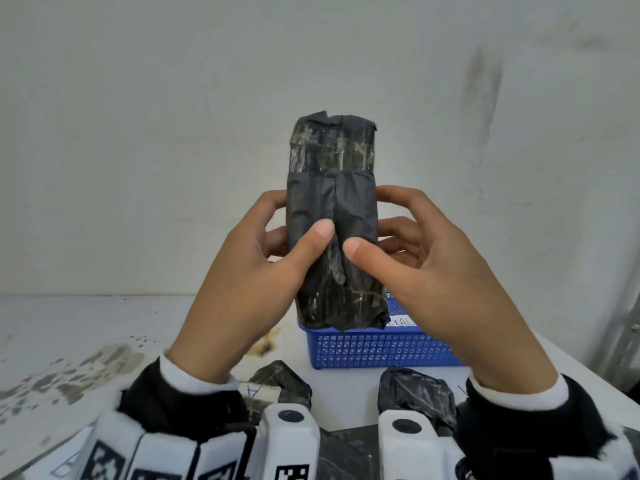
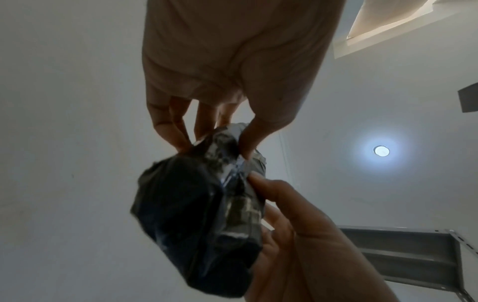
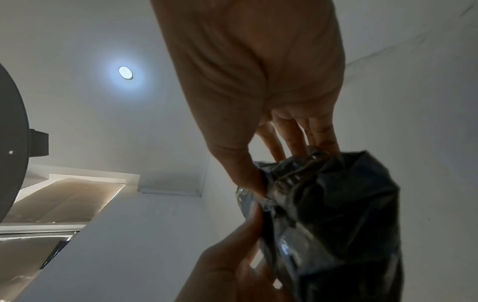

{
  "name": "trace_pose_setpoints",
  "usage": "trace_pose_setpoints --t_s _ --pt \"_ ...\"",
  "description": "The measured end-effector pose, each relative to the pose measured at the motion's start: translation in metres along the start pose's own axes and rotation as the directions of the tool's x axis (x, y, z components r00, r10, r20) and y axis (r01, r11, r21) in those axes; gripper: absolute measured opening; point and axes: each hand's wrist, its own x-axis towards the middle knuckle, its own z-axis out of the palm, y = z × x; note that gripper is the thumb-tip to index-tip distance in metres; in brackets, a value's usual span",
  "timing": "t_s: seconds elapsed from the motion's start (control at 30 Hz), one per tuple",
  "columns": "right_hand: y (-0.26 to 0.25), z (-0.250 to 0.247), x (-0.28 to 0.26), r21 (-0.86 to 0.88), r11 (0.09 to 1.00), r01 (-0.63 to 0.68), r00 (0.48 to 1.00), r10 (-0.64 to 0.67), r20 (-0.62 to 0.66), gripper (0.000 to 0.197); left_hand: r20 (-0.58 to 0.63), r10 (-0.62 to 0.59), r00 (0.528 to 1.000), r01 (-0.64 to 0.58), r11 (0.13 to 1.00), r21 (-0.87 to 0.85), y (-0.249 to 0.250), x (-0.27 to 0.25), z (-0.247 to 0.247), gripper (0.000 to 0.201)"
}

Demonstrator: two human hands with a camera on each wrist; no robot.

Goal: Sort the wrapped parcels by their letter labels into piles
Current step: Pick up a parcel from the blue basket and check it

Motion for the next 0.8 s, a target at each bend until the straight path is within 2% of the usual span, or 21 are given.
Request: trace_pose_setpoints --t_s 0.1,0.33,0.53,0.63,0.73,0.8 --pt "-0.001 0.0 -0.0003 -0.04 0.999 -0.011 1.0 0.01 -0.017 0.062 -0.013 0.015 1.0 -0.014 0.999 0.028 0.0013 0.0001 -0.0002 0.018" --pt "-0.0049 -0.001 -0.0025 -0.109 0.994 -0.006 0.999 0.001 -0.044 0.052 -0.048 0.039 0.998 -0.035 0.997 0.073 0.0033 -0.001 0.0003 0.015" --pt "-0.0059 -0.0035 -0.0026 -0.084 0.996 -0.002 0.998 -0.003 -0.058 0.046 -0.035 0.037 0.999 -0.033 0.995 0.093 0.0031 -0.003 -0.0009 0.015" --pt "-0.0044 -0.0043 -0.0021 -0.062 0.998 -0.009 0.998 0.006 -0.061 0.035 -0.022 0.032 0.999 -0.029 0.992 0.121 0.0023 -0.0021 -0.002 0.018" --pt "-0.0033 -0.0035 -0.0021 -0.059 0.998 -0.005 0.998 0.001 -0.067 0.039 -0.008 0.061 0.998 -0.059 0.986 0.153 0.0027 -0.0022 -0.0024 0.017" --pt "-0.0025 -0.0025 -0.0019 -0.039 0.999 0.002 0.998 -0.004 -0.057 0.042 0.009 0.066 0.998 -0.066 0.987 0.144 0.0049 -0.0032 -0.0014 0.027"
